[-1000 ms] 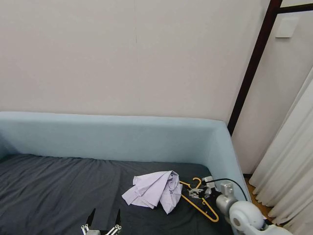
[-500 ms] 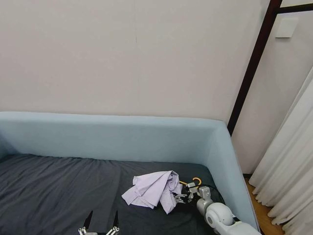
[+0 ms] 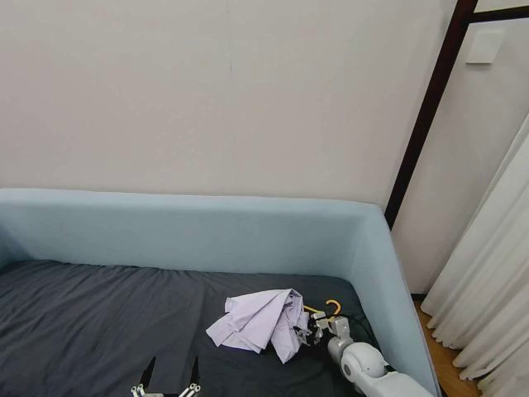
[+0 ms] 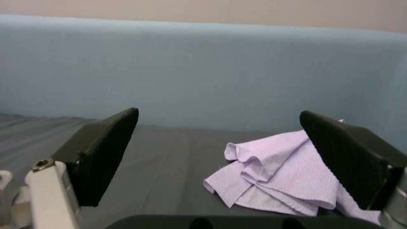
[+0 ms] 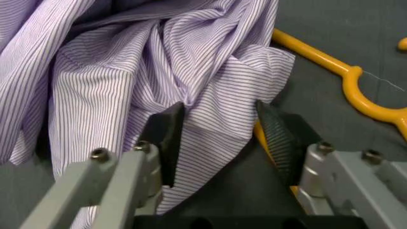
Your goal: Pick up the clothes from the sofa and hang them on the clothes hanger.
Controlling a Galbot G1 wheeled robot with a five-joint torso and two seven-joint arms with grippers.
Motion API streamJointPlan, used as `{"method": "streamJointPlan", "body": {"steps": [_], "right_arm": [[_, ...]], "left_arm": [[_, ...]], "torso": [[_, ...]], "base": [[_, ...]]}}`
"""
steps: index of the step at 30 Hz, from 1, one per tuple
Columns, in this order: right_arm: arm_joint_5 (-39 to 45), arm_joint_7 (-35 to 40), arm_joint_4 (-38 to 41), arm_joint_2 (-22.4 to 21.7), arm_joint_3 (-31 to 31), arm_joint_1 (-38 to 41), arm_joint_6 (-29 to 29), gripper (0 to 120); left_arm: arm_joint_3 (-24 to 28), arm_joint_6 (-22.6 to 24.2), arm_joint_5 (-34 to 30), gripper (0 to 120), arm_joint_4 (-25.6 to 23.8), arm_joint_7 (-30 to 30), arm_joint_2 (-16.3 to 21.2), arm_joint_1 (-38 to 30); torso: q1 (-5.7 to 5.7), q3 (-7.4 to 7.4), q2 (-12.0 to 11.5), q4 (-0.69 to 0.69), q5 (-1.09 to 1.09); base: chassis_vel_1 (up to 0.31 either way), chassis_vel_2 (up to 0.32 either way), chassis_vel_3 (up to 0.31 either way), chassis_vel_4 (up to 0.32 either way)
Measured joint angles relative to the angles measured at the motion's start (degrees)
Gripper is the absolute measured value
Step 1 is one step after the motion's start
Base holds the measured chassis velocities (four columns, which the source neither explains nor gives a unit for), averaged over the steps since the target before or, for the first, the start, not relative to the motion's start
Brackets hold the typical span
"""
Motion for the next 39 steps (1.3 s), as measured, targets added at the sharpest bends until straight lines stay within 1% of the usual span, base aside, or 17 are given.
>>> {"method": "streamJointPlan", "body": {"steps": [2,4,7,8,10,11,12,17,22,26,28,29,30,32,35,37,39], "right_arm": [[0.02,-0.33,-0.51,0.39,0.24,0.17,0.0,34],[0.05,-0.37,-0.69,0.51,0.28,0.25,0.0,33],[0.4,-0.46,-1.58,1.28,0.34,0.57,0.09,16],[0.43,-0.48,-1.7,1.41,0.34,0.59,0.14,13],[0.45,-0.48,-1.8,1.56,0.34,0.61,0.22,10],[0.55,-0.48,-1.84,1.74,0.34,0.61,0.33,4],[0.65,-0.43,-1.81,1.77,0.34,0.58,0.39,0],[0.93,-0.15,-0.72,1.47,0.34,0.14,0.47,0],[2.15,0.79,2.42,0.33,0.57,-1.03,0.44,0],[6.88,3.59,9.44,-1.44,2.31,-1.84,0.41,0],[7.74,4.27,10.77,-1.76,2.57,-1.84,0.65,0],[11.89,7.82,16.68,-3.21,3.78,-1.14,1.14,0],[13.54,9.47,19.0,-3.77,4.28,-0.59,1.07,0],[14.3,10.3,20.19,-4.04,4.52,-0.27,0.97,0],[20.61,17.65,28.8,-5.45,6.73,3.12,-0.95,0],[20.61,17.65,28.8,-5.45,6.73,3.12,-0.95,0],[24.98,23.95,34.8,-5.91,7.68,6.13,-2.67,0]], "left_arm": [[0.08,0.0,0.0,100,0.11,-0.01,-0.05,-0.09],[0.08,0.0,0.0,100,0.13,-0.01,-0.05,-0.1],[-0.13,0.0,-0.05,100,0.19,-0.06,-0.05,-0.06],[-0.17,0.0,-0.06,100,0.19,-0.07,-0.05,-0.04],[-0.22,0.0,-0.07,100,0.2,-0.08,-0.06,-0.02],[-0.25,0.0,-0.09,100,0.2,-0.11,-0.11,-0.01],[-0.25,0.0,-0.11,100,0.2,-0.13,-0.14,0.0],[-0.24,0.01,-0.14,100,0.33,-0.16,-0.25,-0.11],[-0.04,0.0,-0.16,100,0.48,-0.18,-0.36,-0.32],[0.05,0.01,-0.26,100,0.46,-0.23,-0.19,-0.53],[0.08,0.01,-0.27,100,0.45,-0.23,-0.13,-0.57],[0.16,0.04,-0.36,100,0.23,-0.23,0.14,-0.74],[0.21,0.06,-0.4,100,0.14,-0.24,0.25,-0.85],[0.26,0.06,-0.41,100,0.08,-0.24,0.37,-0.92],[0.49,0.09,-0.4,100,-0.59,-0.25,1.4,-1.33],[0.49,0.09,-0.4,100,-0.59,-0.25,1.4,-1.33],[0.5,0.11,-0.53,100,-1.12,-0.25,2.29,-1.6]], "torso": [[0.0,0.0,0.0,0.01,0.0],[0.0,0.0,0.0,0.01,0.0],[0.0,0.0,0.01,0.01,0.0],[0.0,0.0,0.01,0.01,0.0],[0.0,0.0,0.0,0.01,0.0],[0.0,0.0,0.01,0.01,0.0],[0.0,0.0,0.01,0.01,0.0],[0.0,0.0,0.0,0.01,0.0],[0.0,0.0,0.01,0.01,0.01],[0.0,0.0,0.0,0.0,0.01],[0.0,0.0,0.0,0.01,0.01],[0.0,0.0,0.01,0.01,0.01],[0.0,0.0,0.0,0.0,0.01],[0.0,0.0,0.01,0.01,0.0],[0.0,0.0,0.0,0.01,0.01],[0.0,0.0,0.0,0.01,0.01],[0.0,0.0,0.0,0.01,-0.01]], "base": [[0.0,0.0,0.0,0.0],[0.0,0.0,0.0,0.0],[0.0,0.0,0.0,0.0],[0.0,0.0,0.0,0.0],[0.0,0.0,0.0,0.0],[0.0,0.0,0.0,0.0],[0.0,0.0,0.0,0.0],[0.0,0.0,0.0,0.0],[0.0,0.0,0.0,0.0],[0.0,0.0,0.0,0.0],[0.0,0.0,0.0,0.0],[0.0,0.0,0.0,0.0],[0.0,0.0,0.0,0.0],[0.0,0.0,0.0,0.0],[0.0,0.0,0.0,0.0],[0.0,0.0,0.0,0.0],[0.0,0.0,0.0,0.0]]}}
